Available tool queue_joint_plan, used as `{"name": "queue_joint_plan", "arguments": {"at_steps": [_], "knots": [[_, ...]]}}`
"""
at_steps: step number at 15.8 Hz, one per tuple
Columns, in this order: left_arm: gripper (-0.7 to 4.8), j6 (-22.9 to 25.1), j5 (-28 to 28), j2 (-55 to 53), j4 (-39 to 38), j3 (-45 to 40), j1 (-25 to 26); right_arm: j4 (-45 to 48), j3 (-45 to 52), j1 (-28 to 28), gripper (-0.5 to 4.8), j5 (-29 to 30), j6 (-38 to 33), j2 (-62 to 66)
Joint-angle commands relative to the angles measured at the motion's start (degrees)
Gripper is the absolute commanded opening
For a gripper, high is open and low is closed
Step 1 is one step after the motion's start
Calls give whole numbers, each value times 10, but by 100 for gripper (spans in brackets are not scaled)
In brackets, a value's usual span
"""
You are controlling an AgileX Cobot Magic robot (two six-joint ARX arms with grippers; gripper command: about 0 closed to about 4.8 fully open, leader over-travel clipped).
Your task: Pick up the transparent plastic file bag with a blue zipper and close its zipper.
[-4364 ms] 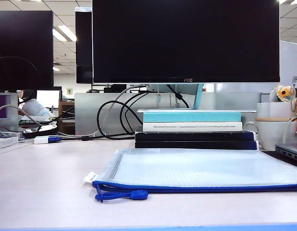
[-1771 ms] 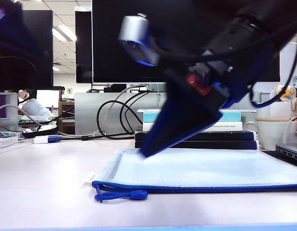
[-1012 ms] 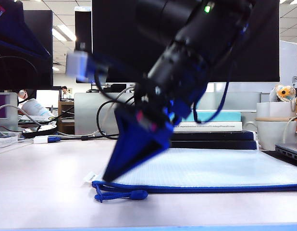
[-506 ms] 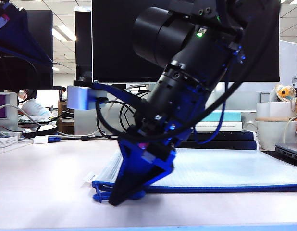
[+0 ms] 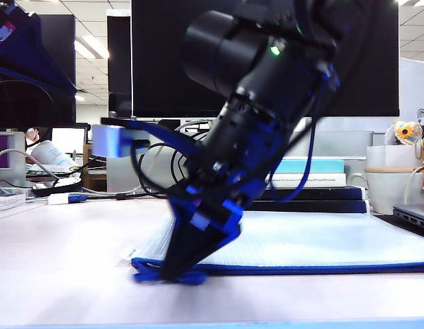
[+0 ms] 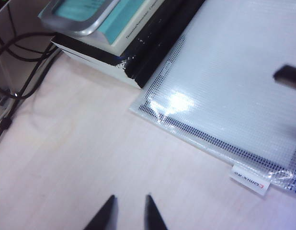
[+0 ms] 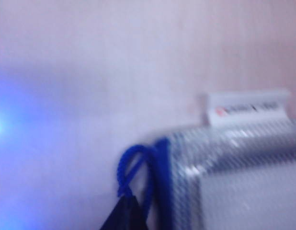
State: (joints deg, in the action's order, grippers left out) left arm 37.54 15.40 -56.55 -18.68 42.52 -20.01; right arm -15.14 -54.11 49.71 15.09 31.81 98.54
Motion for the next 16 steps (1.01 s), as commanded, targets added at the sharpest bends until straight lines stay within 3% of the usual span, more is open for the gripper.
{"name": "queue_joint_plan", "arguments": {"at_steps": [1,3,7,10,14,16], "knots": [[165,27,3,1,16,3,0,-87,-66,-1,-1,-40,-5,-46],[340,65,14,1,17,3,0,-136,-107,-2,-1,-40,-5,-84],[366,121,90,0,18,3,0,-162,-146,-2,-1,-41,-5,-140],[479,136,173,-3,37,3,0,-187,-174,-1,-1,-52,-5,-165],[479,135,222,-17,68,3,-1,-200,-212,1,-1,-48,-5,-192],[479,135,271,-28,73,3,-1,-207,-237,1,-1,-45,-6,-200]]}}
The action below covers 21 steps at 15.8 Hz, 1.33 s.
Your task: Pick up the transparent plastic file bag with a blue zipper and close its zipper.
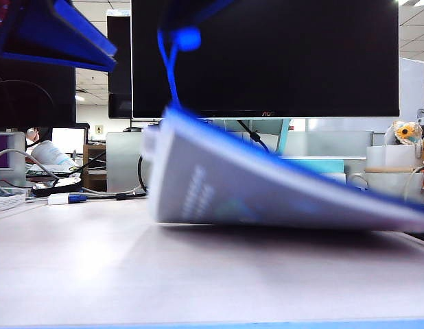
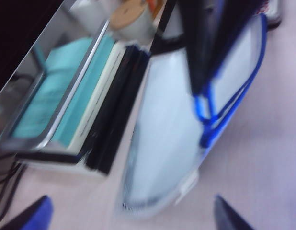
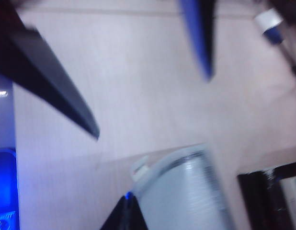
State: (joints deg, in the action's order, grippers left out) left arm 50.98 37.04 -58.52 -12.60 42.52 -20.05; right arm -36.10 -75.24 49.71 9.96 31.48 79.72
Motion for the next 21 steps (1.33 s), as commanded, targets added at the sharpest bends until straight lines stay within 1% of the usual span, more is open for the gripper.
{"name": "queue_joint_plan", "arguments": {"at_steps": [1,3,4,5,9,10,12,13,14,15,16,17,18,19,20,21], "knots": [[479,0,82,-12,16,3,0,2,-40,1,-1,6,-2,-15],[479,-10,138,-18,26,3,-1,3,-61,2,-1,7,-2,-15],[479,-17,156,-18,32,3,-4,4,-66,2,-1,7,-2,-15],[479,-20,155,-18,40,3,-10,5,-69,5,-1,7,-2,-15],[476,-19,80,-34,64,3,-37,14,-72,15,-1,30,-4,-15],[454,-19,70,-38,64,3,-37,14,-72,16,-1,30,-5,-15],[388,-19,63,-57,67,3,-37,14,-72,19,-1,31,-11,-19],[340,-19,63,-61,71,3,-37,14,-72,19,-1,31,-12,-20],[262,-19,77,-65,80,3,-37,14,-72,20,-1,33,-14,-20],[165,-20,93,-69,97,3,-37,14,-72,20,-1,33,-14,-22],[10,-20,93,-71,99,3,-37,15,-72,20,-1,32,-14,-22],[-5,-35,93,-76,97,3,-37,14,-72,18,-1,28,-14,-22],[-5,-35,89,-78,97,3,-37,12,-72,18,-1,4,-14,-22],[-5,-35,75,-78,98,3,-37,-12,-72,17,-1,-54,-13,-22],[-5,-41,75,-77,98,4,-35,-41,-72,15,-1,-98,-13,-22],[-6,-45,75,-75,98,4,-35,-57,-71,10,-1,-117,-15,-22]]}}
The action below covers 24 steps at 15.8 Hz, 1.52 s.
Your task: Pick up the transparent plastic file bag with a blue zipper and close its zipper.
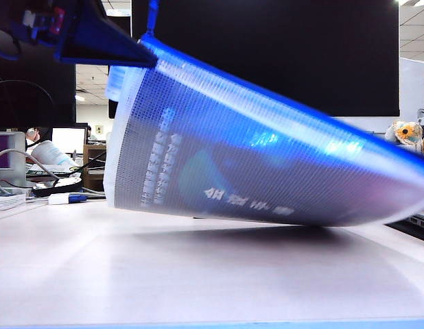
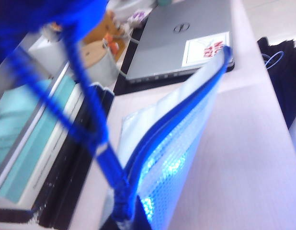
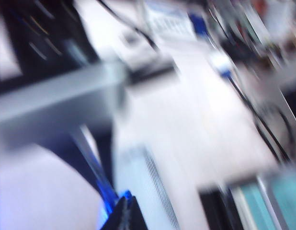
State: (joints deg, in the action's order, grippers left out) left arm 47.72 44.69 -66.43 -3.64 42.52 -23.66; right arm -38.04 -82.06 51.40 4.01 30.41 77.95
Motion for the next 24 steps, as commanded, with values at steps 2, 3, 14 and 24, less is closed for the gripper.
{"name": "queue_joint_plan", "arguments": {"at_steps": [2,3,14,24], "knots": [[-5,-12,-42,14,14,5,1,-106,-3,-34,-1,-119,-75,-4],[-5,-12,-50,21,15,5,6,-126,-3,-47,-1,-128,-87,-4],[-6,-10,-106,51,-19,5,63,-215,50,-302,-1,-182,-140,-4],[-6,14,-123,50,-70,5,95,-150,87,-396,460,179,-154,-3]]}}
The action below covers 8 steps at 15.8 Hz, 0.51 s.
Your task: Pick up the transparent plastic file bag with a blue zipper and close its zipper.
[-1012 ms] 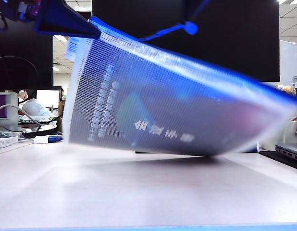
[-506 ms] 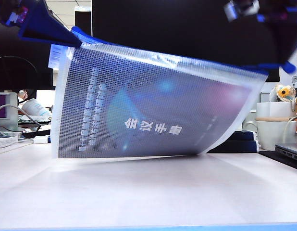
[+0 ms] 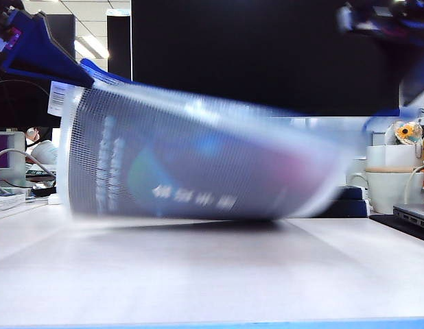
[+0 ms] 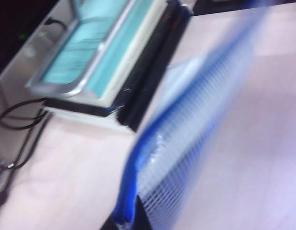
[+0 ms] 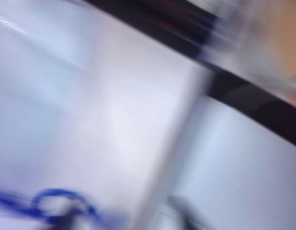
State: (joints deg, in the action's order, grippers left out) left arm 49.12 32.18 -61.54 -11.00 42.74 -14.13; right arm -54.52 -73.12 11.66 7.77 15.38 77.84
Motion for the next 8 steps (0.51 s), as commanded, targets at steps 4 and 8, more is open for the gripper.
{"name": "queue_joint_plan", "arguments": {"at_steps": [4,8], "knots": [[-5,0,1,-2,3,2,-1,30,-2,1,464,120,-4,0],[40,0,3,-2,-3,2,-1,36,-2,1,463,99,-4,0]]}}
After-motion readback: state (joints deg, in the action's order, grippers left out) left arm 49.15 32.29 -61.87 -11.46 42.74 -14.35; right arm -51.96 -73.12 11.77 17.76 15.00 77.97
